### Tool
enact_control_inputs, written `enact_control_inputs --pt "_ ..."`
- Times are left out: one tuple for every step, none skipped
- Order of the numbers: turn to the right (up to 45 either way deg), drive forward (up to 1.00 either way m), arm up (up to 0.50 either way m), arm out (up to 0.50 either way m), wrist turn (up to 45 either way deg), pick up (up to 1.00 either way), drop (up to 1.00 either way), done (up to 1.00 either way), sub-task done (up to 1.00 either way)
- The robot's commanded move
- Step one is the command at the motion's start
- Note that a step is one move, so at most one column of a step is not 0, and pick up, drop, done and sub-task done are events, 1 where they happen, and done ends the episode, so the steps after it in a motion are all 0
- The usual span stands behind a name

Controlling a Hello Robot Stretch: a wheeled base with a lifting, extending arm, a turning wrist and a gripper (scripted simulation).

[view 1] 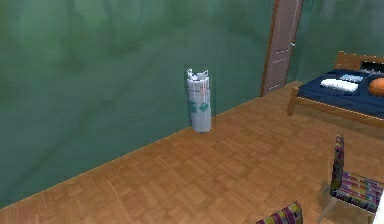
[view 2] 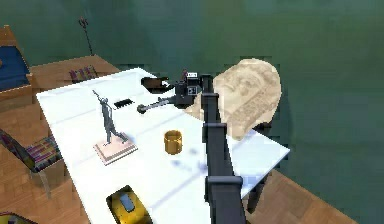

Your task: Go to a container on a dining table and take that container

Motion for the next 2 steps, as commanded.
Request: enact_control_inputs --pt "0.0 0.00 0.00 0.00 36.0 0.00 0.00 0.00 0.00" --pt "0.0 0.00 -0.30 0.00 0.0 0.00 0.00 0.00 0.00"
